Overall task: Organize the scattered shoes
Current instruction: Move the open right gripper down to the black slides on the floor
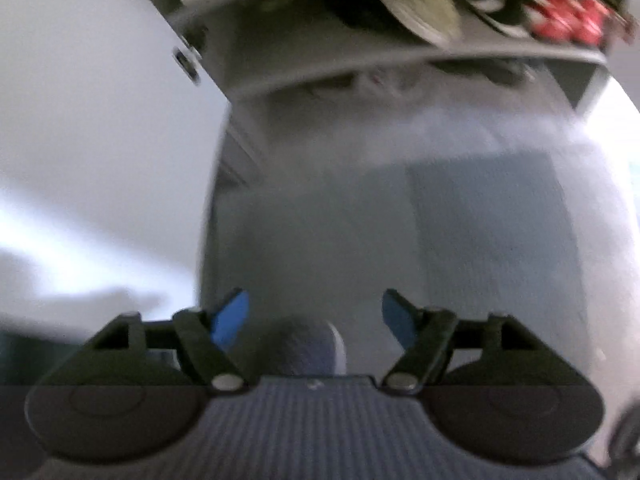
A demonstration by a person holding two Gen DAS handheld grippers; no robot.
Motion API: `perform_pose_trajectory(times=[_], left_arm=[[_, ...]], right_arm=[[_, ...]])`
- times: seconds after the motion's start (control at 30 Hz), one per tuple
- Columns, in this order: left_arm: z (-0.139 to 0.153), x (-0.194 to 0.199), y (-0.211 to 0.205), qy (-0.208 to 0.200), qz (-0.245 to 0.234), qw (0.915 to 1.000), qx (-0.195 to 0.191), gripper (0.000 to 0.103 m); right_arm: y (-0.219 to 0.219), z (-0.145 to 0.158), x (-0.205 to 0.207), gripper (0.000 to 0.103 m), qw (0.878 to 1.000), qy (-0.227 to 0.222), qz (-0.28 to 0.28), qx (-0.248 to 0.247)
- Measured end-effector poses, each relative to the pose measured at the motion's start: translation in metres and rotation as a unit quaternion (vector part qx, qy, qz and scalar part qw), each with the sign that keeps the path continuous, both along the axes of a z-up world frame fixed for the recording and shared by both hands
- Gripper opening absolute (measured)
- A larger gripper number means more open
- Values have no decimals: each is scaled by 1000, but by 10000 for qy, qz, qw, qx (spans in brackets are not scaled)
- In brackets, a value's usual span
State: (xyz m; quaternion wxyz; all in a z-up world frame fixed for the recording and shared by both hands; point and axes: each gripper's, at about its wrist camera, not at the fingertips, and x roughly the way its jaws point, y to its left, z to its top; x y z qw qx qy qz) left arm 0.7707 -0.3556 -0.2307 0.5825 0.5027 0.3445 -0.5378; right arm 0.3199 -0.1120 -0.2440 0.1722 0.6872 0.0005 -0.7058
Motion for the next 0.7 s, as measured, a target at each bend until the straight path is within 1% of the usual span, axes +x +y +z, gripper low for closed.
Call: perform_pose_trajectory(times=[0.07, 0.1, 0.13, 0.17, 0.23, 0.27, 0.3, 0.33, 0.37, 0.4, 0.43, 0.47, 0.53, 0.6, 0.67, 0.7], left_arm=[[-11, -22, 7, 235, -66, 9990, 376, 77], [-20, -43, 8, 450, -198, 9973, 554, 77], [-25, -61, 10, 616, -432, 9955, 578, 77], [-27, -76, 13, 671, -781, 9933, 529, 77], [-28, -92, 17, 594, -1166, 9895, 615, 77], [-28, -94, 17, 609, -1155, 9890, 689, 77], [-27, -91, 17, 689, -1044, 9895, 721, 77], [-26, -88, 18, 757, -965, 9898, 724, 77], [-27, -86, 20, 761, -922, 9899, 757, 77], [-29, -84, 21, 741, -888, 9900, 807, 77], [-33, -81, 22, 691, -848, 9901, 875, 77], [-34, -79, 22, 651, -825, 9902, 921, 77], [-41, -74, 24, 540, -754, 9906, 1009, 77], [-40, -75, 28, 526, -717, 9904, 1062, 77], [-40, -81, 32, 541, -750, 9898, 1082, 77], [-39, -84, 33, 563, -788, 9897, 1056, 77]], right_arm=[[41, -21, -47, 58, 9991, 16, -404, 87], [54, -32, -68, 58, 9987, 80, -474, 171], [65, -45, -88, 58, 9982, 184, -489, 288], [76, -57, -109, 58, 9975, 288, -503, 405], [88, -86, -136, 58, 9962, 380, -358, 694], [92, -101, -149, 58, 9952, 412, -265, 845], [94, -113, -154, 58, 9945, 373, -185, 961], [94, -131, -158, 58, 9936, 149, -53, 1123], [96, -151, -159, 60, 9929, -176, 62, 1171], [98, -161, -159, 58, 9934, -372, 79, 1082], [99, -169, -158, 61, 9930, -632, 125, 994], [100, -178, -157, 61, 9907, -975, 210, 922], [102, -187, -157, 60, 9848, -1437, 333, 918], [105, -189, -155, 57, 9798, -1776, 264, 881], [109, -196, -147, 55, 9702, -2269, 268, 811], [109, -199, -141, 54, 9652, -2465, 361, 797]])
